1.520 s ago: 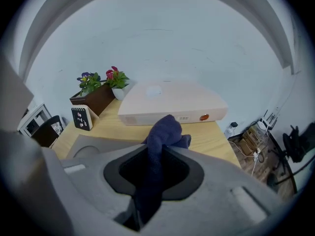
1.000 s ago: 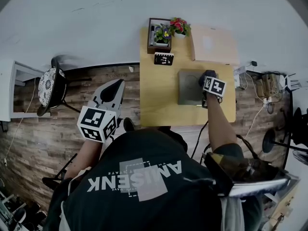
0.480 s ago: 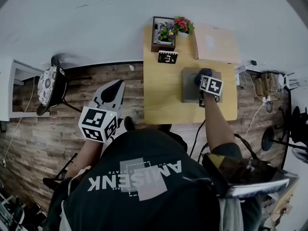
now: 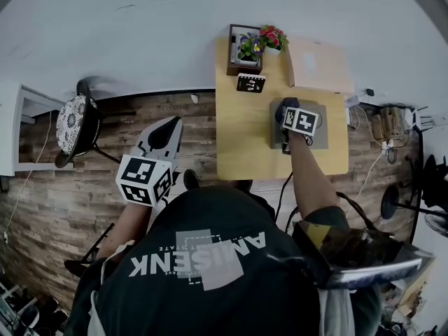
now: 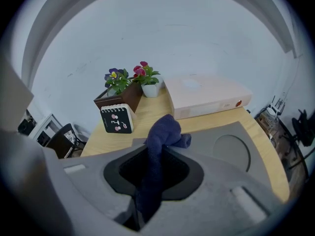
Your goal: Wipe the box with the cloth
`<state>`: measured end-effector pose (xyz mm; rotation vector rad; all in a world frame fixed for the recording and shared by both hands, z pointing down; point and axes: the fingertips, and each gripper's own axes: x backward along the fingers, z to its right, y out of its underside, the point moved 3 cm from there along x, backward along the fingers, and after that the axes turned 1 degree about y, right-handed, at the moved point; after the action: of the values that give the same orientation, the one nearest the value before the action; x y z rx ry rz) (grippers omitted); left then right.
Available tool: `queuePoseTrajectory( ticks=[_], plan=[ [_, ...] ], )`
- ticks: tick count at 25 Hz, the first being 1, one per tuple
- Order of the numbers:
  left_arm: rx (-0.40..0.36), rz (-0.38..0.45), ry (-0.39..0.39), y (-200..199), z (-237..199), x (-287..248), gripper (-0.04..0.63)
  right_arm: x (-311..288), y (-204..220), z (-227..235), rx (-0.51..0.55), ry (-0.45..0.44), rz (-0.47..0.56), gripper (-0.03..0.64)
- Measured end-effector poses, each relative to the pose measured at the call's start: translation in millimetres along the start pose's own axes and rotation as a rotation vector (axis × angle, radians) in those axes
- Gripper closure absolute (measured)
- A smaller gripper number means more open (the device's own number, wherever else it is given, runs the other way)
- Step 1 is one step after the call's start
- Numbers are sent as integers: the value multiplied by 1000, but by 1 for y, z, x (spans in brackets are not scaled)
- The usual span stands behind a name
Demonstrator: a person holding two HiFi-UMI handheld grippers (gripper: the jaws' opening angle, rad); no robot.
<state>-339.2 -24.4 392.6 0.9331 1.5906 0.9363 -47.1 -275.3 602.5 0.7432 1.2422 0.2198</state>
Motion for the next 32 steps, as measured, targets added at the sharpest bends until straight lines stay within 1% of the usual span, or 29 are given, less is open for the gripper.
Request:
queuePoseTrajectory(
  ticks=[5,8,10,12,14,17,19,20,22,24,27,32],
  plan=[
    [9,8,2,-1,-8,2,595,4,-1,-14,33,6,-6,548],
    [6,2,12,-1,-11,0,595,5,0,-24,87,16,-9,548],
    [-4,-4,24,-1,-10,-3,595,7,0,-33,137,8,-12,548],
    [-17,-11,39,-1,-8,-8,595,7,3,-47,179,-43,-30,548],
    [-22,-9,49,-5,-4,-14,595,9,6,-59,192,-101,-35,548],
    [-13,15,42,-15,5,-20,595,19,-3,-66,197,-138,8,548],
    [-15,29,53,-21,17,-25,595,29,-13,-64,206,-179,51,548],
    [-20,30,63,-22,23,-29,595,35,-18,-58,205,-194,70,548],
    [-28,27,78,-24,35,-40,595,46,-26,-38,186,-196,97,548],
    [-32,30,79,-27,47,-51,595,55,-29,-8,179,-161,113,548],
    [-30,49,54,-35,66,-62,595,64,-33,40,212,-88,139,546],
    [-65,32,58,-41,97,-88,595,67,-26,113,140,-41,136,546]
  ],
)
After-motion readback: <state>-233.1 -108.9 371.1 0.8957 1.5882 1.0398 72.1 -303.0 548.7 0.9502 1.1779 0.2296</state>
